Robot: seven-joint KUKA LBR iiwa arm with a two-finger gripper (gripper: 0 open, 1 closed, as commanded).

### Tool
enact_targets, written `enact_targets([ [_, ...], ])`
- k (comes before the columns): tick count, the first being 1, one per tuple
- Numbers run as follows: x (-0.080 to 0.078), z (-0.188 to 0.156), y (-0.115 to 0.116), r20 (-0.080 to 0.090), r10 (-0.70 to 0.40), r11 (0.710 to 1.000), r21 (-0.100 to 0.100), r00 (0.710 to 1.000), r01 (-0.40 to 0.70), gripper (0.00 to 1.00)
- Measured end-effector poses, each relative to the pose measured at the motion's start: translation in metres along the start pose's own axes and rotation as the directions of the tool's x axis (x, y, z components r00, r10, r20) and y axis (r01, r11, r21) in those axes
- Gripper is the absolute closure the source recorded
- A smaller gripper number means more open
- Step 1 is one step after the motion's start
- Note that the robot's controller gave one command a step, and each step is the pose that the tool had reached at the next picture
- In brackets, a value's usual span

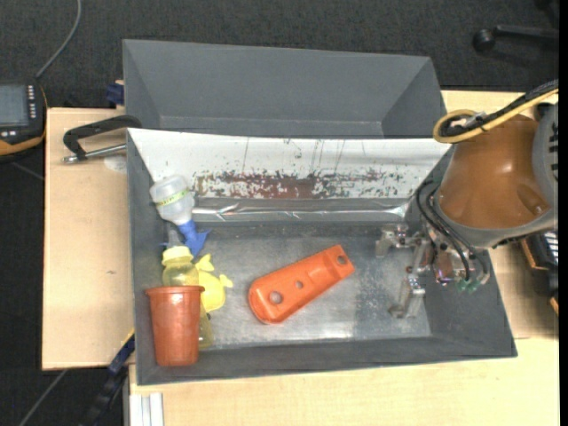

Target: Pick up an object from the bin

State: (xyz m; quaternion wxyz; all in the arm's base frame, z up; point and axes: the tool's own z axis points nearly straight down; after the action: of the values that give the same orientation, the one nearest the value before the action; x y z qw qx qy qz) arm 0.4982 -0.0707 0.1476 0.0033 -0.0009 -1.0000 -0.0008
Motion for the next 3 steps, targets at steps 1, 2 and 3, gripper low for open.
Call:
enact_targets([
  [1, -0.001, -0.004, 0.000, 0.008, -0.002, 1.000, 0.001, 1.000, 0.002, 0.00],
  [2, -0.055, 0.047, 0.019, 0.017, -0.040, 0.999, 0.002, 0.999, 0.040, 0.00],
  [3, -0.062, 0.075, 0.015, 0.008, -0.060, 0.998, -0.001, 0.998, 0.060, 0.00],
])
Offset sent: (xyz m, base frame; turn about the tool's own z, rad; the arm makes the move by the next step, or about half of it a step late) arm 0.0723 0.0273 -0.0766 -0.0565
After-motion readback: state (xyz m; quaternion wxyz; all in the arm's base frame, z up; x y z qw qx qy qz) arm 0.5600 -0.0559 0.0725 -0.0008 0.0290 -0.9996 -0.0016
